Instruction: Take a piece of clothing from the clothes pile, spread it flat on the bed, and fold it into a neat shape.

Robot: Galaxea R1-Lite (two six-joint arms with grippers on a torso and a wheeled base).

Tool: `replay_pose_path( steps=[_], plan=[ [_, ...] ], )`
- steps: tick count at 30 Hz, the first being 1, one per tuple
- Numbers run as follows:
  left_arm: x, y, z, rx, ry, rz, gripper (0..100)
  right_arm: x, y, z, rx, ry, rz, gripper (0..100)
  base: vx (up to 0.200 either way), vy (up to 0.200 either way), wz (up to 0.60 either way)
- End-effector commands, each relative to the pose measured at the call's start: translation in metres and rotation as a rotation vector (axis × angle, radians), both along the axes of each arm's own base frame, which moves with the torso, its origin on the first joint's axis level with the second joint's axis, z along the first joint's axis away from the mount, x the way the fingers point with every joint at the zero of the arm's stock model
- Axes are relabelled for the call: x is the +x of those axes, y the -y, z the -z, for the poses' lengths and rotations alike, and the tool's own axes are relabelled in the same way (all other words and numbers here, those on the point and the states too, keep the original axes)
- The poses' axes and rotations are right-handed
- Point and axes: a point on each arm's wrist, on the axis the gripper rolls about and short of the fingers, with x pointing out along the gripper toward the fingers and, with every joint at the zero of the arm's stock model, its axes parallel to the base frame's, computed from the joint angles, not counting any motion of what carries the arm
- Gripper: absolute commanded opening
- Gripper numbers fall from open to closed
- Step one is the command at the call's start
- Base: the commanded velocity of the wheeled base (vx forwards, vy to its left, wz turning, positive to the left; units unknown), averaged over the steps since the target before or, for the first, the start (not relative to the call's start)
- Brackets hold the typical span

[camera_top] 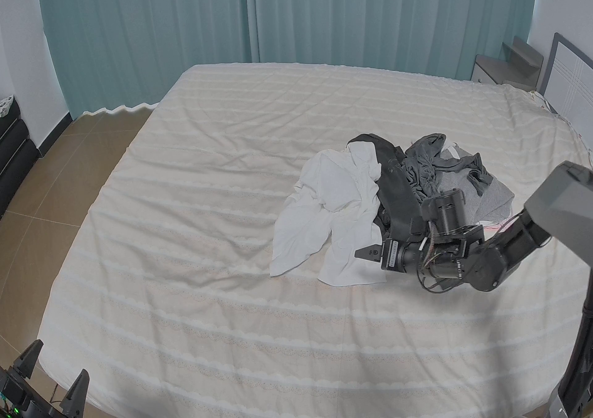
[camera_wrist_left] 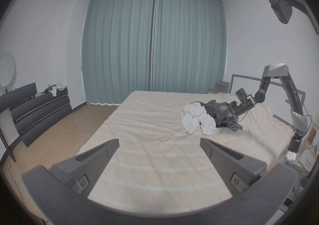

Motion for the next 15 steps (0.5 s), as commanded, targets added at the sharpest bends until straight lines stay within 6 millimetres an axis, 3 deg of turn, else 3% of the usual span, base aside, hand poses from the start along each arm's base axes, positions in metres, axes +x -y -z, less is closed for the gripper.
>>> replay_pose_path(
  steps=[1,15],
  plan=[
    [0.001,0.0,0.005,0.001,-0.018,0.004,100,0.024,-0.014,0.048,-0.03,-0.053,0.03,100,0.0,0.0,0.0],
    [0.001,0.0,0.005,-0.004,-0.019,0.003,100,0.041,-0.014,0.06,-0.034,0.027,0.075,100,0.0,0.0,0.0]
  ],
)
